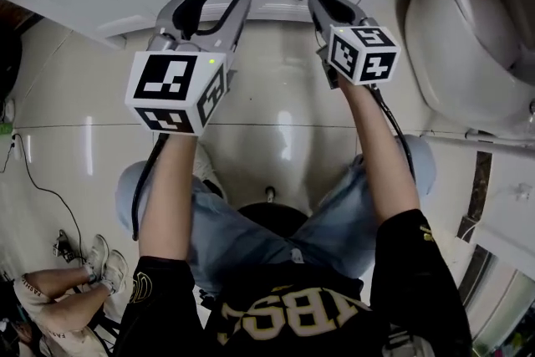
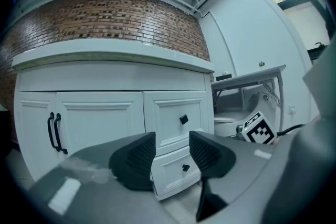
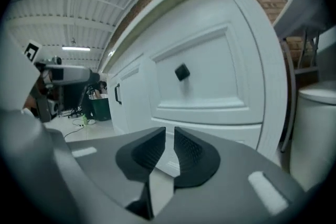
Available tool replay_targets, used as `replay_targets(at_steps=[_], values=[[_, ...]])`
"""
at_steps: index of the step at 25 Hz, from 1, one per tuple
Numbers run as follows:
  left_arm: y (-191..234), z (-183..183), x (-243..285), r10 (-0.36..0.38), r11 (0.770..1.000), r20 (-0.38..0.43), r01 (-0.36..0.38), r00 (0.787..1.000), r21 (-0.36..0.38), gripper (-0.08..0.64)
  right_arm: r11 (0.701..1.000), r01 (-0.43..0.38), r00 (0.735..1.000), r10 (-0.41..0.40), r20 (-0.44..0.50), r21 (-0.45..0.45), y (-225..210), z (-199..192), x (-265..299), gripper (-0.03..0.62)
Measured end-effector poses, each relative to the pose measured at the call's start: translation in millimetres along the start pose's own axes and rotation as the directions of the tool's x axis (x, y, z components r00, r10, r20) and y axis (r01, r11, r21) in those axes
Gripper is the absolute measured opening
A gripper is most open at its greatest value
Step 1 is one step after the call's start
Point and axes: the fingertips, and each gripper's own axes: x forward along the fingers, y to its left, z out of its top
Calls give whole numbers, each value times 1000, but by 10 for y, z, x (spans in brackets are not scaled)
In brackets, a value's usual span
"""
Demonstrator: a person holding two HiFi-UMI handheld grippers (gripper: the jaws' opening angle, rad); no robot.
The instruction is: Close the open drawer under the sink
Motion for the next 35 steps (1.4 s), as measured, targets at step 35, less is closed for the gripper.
replay_targets(at_steps=[35], values=[[-683, 214, -734, -44, 999, 164, 44, 985, 5, 247, 941, 291, 901, -210, 379, -171, 497, 956, -2190, 245]])
